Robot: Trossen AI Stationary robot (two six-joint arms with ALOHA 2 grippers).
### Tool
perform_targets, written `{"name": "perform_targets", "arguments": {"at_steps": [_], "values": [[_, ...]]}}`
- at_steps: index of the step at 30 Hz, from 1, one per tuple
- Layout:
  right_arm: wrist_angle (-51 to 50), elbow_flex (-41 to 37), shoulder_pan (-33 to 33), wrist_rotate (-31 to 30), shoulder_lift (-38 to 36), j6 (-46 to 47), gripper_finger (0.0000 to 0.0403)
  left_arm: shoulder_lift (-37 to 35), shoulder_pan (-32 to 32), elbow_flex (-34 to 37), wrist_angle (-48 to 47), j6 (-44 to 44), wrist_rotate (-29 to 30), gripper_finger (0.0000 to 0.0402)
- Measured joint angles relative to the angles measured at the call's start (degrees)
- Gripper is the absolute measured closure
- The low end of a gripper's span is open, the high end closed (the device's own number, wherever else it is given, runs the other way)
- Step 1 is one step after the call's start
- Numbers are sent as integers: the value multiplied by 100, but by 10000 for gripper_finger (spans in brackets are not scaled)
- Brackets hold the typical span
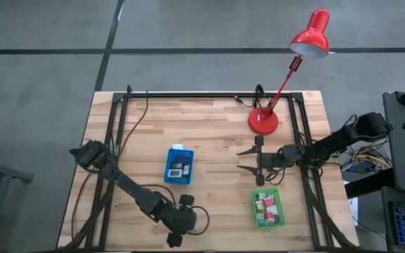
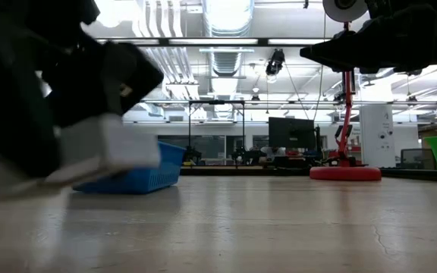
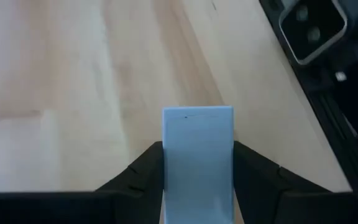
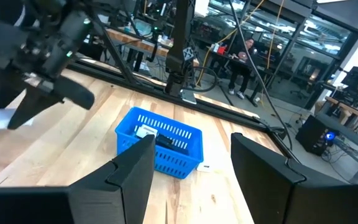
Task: Pick & Place Office items
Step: Put the white digital clock into the blue bin
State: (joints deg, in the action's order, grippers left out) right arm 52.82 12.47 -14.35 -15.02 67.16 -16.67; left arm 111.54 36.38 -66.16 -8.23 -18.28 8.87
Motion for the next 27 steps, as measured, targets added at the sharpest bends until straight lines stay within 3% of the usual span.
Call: {"name": "perform_targets", "arguments": {"at_steps": [14,21,27], "values": [[-11,-22,0,8,0,2,200,-1614,-55,2154,2993,1268,1367,253],[9,-26,0,54,0,42,200,-2336,-295,2969,3523,1834,1407,253],[9,-13,0,182,0,167,200,-2883,-660,3737,4307,2182,982,253]]}}
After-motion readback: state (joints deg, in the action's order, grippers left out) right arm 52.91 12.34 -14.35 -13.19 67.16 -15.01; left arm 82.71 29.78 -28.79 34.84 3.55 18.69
